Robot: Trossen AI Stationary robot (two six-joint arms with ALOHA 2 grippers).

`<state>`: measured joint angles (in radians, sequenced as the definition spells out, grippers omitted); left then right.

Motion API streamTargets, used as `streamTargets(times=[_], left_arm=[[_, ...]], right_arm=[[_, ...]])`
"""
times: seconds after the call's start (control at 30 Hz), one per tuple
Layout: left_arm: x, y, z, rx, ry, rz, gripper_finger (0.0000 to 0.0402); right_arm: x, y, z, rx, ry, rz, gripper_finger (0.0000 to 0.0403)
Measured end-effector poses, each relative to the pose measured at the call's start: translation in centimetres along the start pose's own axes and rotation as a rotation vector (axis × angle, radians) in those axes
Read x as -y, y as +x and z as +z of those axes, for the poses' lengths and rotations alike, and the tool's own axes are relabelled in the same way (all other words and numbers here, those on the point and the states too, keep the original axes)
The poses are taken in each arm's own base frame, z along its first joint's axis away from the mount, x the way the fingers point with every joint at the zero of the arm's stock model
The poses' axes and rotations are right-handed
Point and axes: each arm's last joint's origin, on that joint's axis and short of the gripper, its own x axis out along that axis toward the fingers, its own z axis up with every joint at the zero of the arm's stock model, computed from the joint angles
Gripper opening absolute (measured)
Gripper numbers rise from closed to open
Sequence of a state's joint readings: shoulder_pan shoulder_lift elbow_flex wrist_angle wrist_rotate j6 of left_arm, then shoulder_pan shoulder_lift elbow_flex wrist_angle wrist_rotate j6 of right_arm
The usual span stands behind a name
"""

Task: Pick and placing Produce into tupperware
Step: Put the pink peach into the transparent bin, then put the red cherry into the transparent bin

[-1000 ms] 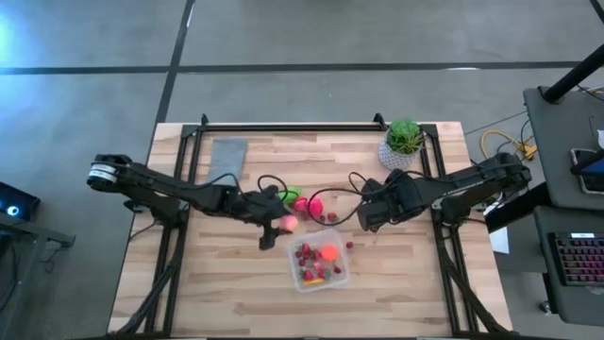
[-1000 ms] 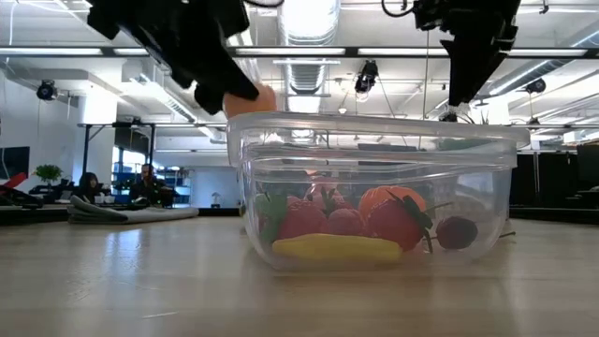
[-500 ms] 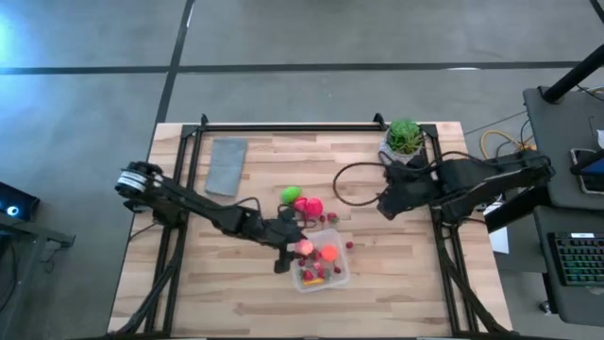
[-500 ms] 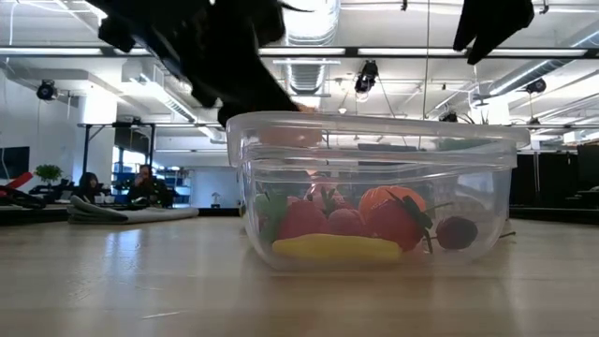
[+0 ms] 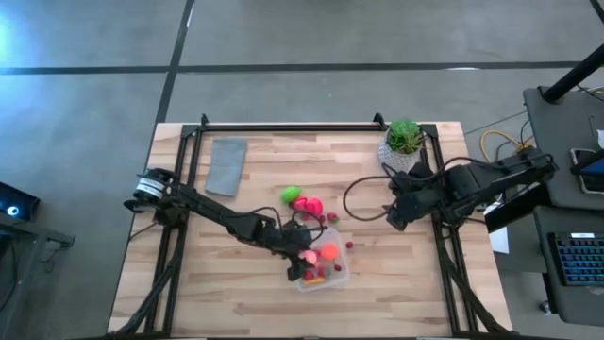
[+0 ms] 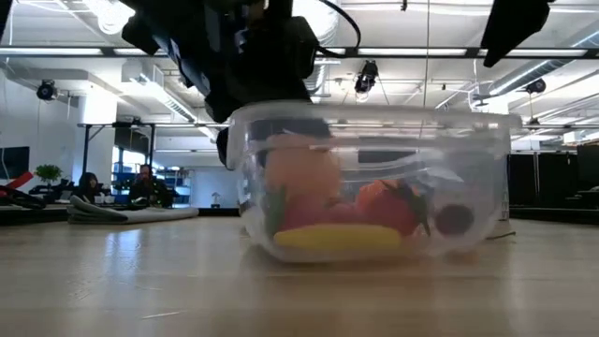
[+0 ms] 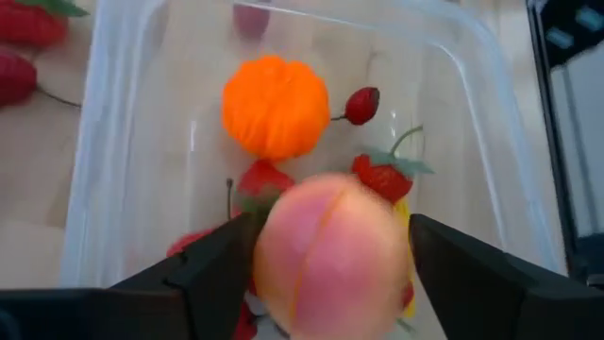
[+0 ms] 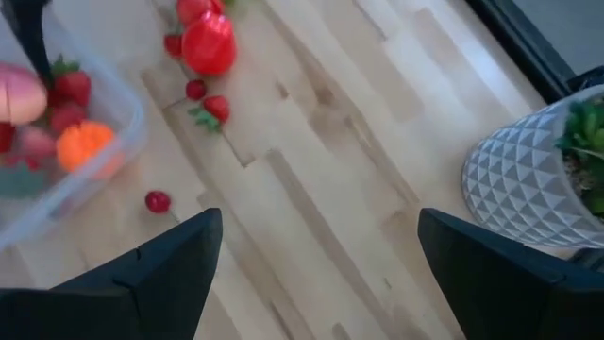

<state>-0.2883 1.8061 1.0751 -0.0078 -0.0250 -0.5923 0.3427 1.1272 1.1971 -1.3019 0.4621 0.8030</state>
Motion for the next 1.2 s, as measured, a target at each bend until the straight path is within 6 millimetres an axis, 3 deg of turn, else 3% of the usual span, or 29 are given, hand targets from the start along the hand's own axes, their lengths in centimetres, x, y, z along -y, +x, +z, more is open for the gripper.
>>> streamTargets(times=[0.33, 0.5, 0.63, 0.93, 1.2], left_arm=[[0.8, -1.2, 1.1, 0.028, -0.058, -0.045, 0.0332], [2.0, -3.9, 2.9, 0.110, -0.026, -0.111, 0.0333], [2.1, -6.8, 3.2, 0.107, 0.029, -0.090, 0.0333], [0.4, -11.5, 0.5, -0.086, 0.047, 0.148, 0.0334], [-0.7, -12.8, -1.0, -0.103, 0.029, 0.188, 0.0334]], right_arm=[[-1.4, 1.4, -1.6, -0.044, -0.091, 0.048, 0.0350], [-2.6, 2.8, -2.1, -0.018, -0.075, 0.142, 0.0350], [-3.8, 4.8, -2.8, -0.050, -0.077, 0.219, 0.0348], [-6.4, 8.5, -4.1, -0.045, -0.198, 0.258, 0.0333], [-8.6, 12.7, -5.2, -0.127, -0.336, 0.200, 0.0331]])
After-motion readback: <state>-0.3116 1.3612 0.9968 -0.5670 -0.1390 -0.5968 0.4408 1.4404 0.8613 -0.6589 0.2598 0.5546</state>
